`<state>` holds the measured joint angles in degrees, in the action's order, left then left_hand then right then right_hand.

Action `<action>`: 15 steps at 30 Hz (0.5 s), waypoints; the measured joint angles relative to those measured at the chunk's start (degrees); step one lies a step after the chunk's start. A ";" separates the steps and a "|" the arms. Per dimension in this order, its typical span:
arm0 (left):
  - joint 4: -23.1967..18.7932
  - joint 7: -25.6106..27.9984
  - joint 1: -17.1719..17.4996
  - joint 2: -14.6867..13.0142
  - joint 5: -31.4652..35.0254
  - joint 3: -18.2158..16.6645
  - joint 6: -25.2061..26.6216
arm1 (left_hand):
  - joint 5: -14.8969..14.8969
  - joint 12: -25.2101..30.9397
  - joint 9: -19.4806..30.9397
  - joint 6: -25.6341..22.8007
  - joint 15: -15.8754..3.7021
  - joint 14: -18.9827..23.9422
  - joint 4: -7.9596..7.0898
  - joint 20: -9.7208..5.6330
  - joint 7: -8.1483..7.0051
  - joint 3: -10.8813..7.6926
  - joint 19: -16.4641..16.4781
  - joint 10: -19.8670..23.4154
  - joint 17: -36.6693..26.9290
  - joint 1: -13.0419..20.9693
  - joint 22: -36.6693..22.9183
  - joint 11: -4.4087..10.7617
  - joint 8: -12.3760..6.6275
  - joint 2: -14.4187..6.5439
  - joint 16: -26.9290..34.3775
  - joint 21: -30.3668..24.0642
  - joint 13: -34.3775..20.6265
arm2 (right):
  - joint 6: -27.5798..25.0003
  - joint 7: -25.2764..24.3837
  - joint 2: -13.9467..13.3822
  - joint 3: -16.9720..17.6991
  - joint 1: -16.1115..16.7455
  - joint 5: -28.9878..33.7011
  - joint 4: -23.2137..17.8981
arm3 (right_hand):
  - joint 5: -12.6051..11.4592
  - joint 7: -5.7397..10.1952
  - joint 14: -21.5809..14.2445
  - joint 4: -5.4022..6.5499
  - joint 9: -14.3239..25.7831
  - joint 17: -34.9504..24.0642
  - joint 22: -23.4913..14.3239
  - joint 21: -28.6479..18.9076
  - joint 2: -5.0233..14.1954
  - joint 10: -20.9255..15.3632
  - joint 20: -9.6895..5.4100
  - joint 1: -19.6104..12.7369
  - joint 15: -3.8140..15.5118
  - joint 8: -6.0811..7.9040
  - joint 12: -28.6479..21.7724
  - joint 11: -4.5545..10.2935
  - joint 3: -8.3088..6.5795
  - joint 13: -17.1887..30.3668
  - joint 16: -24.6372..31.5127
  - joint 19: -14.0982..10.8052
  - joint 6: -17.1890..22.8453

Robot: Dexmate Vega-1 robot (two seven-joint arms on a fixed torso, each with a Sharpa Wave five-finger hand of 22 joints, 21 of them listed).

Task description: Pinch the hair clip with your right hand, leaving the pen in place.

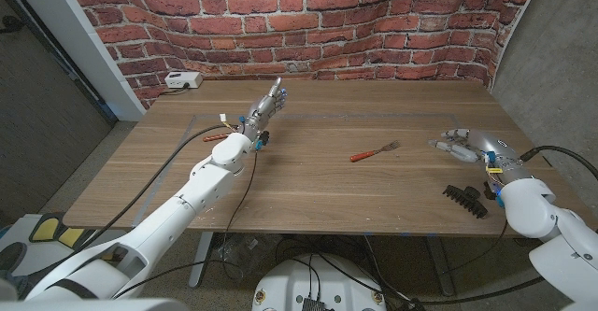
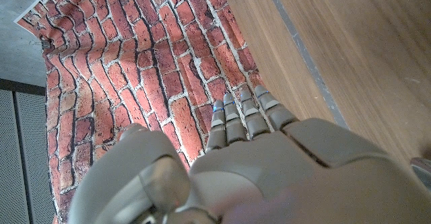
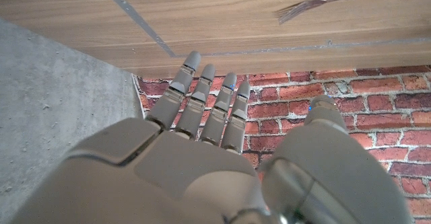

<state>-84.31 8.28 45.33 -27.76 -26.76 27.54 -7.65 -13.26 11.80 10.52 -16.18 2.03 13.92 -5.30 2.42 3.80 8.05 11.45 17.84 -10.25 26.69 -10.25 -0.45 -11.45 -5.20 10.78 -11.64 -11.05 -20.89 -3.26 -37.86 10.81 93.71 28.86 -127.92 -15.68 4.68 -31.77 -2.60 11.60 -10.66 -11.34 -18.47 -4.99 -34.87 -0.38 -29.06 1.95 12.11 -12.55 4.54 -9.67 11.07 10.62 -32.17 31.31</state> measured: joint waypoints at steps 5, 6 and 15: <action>-0.33 -0.56 0.37 -0.37 -0.31 -0.20 -0.25 | 0.00 0.00 0.00 0.22 0.13 -0.13 0.00 -1.32 0.22 0.00 0.30 0.05 0.00 0.07 0.00 -0.49 0.04 -0.07 0.00 0.00 0.00 | 1.90 -2.39 -1.03 -1.37 -2.14 -4.41 1.64 | 0.00 0.00 0.00 0.00 0.00 0.00 0.13 0.00 0.51 -0.20 -0.68 -0.51 0.00 0.00 0.00 -0.20 -0.47 0.00 0.00 -0.15 0.00; -0.42 -0.69 0.45 -0.49 -0.35 -0.25 -0.38 | 0.00 0.00 0.00 0.22 0.13 -0.13 0.00 -1.32 0.22 0.00 0.30 0.05 0.00 0.06 0.00 -0.49 0.04 -0.08 0.00 0.00 0.00 | 2.46 -3.01 -1.30 -1.81 -2.79 -5.65 2.11 | 0.00 0.00 0.00 0.00 0.00 0.00 0.16 0.00 0.51 -0.22 -0.77 -0.51 0.00 0.00 0.00 -0.22 -0.47 -0.03 0.00 -0.24 0.00; -1.35 -0.88 0.85 -1.05 -0.35 -0.55 -0.65 | 0.00 0.00 0.00 0.22 0.13 -0.13 0.00 -1.34 0.22 0.00 0.32 0.05 0.00 -0.36 0.13 -0.49 0.04 -0.50 0.00 0.00 0.00 | 6.76 -6.29 -3.09 -4.98 -7.49 -13.17 5.88 | 0.39 -0.43 0.00 0.00 -0.01 0.00 0.16 0.00 1.05 -0.41 -0.78 0.01 0.00 0.00 0.00 -0.41 -0.47 -0.19 0.00 -0.22 -0.44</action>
<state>-85.66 7.39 46.18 -28.81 -27.11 26.99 -8.30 -13.25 11.80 10.52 -15.96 2.16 13.79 -5.30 1.08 4.02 8.05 11.77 17.90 -10.26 26.32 -10.12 -0.94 -11.40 -5.70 10.78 -11.64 -11.06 -14.14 -9.54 -40.95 5.84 86.22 15.69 -122.05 -15.29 4.26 -31.77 -2.60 11.59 -10.66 -11.18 -18.46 -3.94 -35.28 -1.16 -29.04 1.95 12.10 -12.54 4.13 -10.14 10.88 10.62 -32.39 30.87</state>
